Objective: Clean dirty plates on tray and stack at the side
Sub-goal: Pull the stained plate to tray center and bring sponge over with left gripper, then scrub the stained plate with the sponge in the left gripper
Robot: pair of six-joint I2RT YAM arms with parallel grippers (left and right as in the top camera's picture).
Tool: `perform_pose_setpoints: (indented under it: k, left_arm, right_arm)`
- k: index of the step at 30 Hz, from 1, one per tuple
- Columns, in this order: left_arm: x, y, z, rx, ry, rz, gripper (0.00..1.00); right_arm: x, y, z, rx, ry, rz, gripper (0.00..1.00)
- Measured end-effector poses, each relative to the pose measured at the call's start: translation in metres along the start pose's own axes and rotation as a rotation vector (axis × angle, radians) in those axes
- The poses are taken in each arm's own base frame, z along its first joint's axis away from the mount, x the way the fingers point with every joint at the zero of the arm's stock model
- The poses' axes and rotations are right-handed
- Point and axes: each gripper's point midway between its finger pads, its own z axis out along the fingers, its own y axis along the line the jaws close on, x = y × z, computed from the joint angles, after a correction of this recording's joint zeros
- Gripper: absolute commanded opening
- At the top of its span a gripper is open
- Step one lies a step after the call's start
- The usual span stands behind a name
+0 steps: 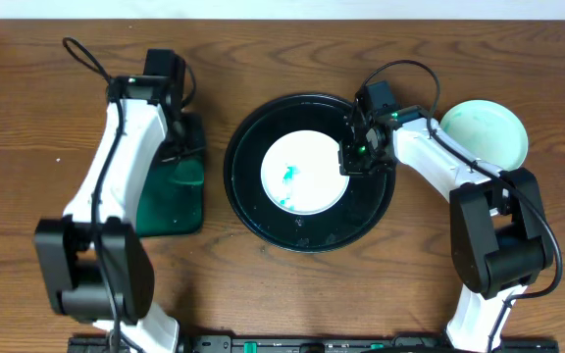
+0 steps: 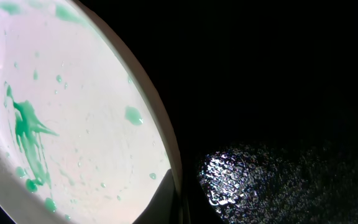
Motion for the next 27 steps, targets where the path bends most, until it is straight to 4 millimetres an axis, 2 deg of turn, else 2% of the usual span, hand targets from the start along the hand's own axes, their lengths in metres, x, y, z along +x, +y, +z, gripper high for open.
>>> perform_pose_setpoints:
  k: [2, 5, 12, 15, 18, 21, 25, 27]
  left_arm:
    - [0.005, -0.018, -0.007, 0.06, -0.001, 0.036, 0.07]
    - [0.014, -0.042, -0.006, 0.129, 0.029, 0.083, 0.07]
    - [0.037, -0.116, -0.003, 0.266, 0.034, 0.244, 0.07]
    - [0.051, -0.142, 0.005, 0.287, 0.05, 0.305, 0.07]
    - [0.065, -0.167, 0.026, 0.288, 0.083, 0.355, 0.07]
    - [0.075, -0.177, 0.055, 0.257, 0.125, 0.356, 0.07]
    - [0.08, -0.175, 0.092, 0.206, 0.183, 0.313, 0.07]
    - [0.079, -0.175, 0.092, 0.202, 0.188, 0.29, 0.07]
  right_arm:
    - [0.0, 0.0, 0.0, 0.0, 0.0, 0.0, 0.01]
    - [0.0, 0.0, 0.0, 0.0, 0.0, 0.0, 0.01]
    - [0.0, 0.0, 0.0, 0.0, 0.0, 0.0, 0.01]
    - [0.0, 0.0, 0.0, 0.0, 0.0, 0.0, 0.01]
    - [0.0, 0.0, 0.0, -0.003, 0.001, 0.0, 0.01]
    - [0.001, 0.002, 0.0, -0.012, 0.004, -0.001, 0.01]
    - [0.002, 0.004, 0.001, -0.011, 0.007, -0.005, 0.01]
    - [0.003, 0.003, 0.002, -0.008, 0.01, -0.004, 0.01]
